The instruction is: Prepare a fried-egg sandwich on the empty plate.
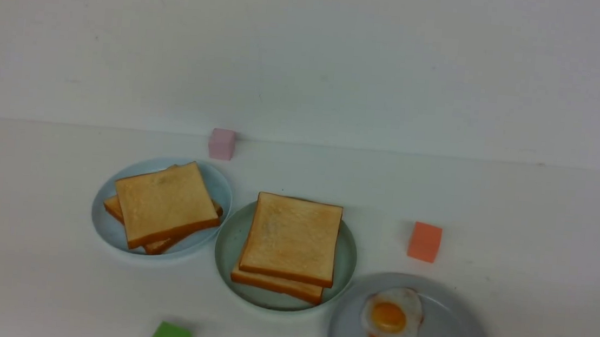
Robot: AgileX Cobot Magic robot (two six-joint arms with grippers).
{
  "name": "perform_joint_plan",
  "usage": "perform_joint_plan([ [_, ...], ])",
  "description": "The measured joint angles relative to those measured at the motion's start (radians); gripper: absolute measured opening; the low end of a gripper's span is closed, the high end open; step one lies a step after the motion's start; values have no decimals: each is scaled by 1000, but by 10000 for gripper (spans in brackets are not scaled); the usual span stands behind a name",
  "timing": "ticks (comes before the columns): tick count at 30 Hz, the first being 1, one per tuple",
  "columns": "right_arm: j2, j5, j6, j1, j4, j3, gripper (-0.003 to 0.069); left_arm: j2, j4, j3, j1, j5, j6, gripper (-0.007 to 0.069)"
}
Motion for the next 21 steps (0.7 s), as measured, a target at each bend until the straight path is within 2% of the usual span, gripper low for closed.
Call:
perform_joint_plan([
  [9,0,0,38,0,0,0,15,-45,0,25,0,-8,0,-13],
  [12,0,0,39,0,0,0,15,-145,61,74,0,-26,70,-13],
  [15,0,0,39,0,0,0,15,-252,182,172,22,-137,176,-13],
  [21,0,-1,39,0,0,0,19,-356,267,451,103,-367,200,-13],
])
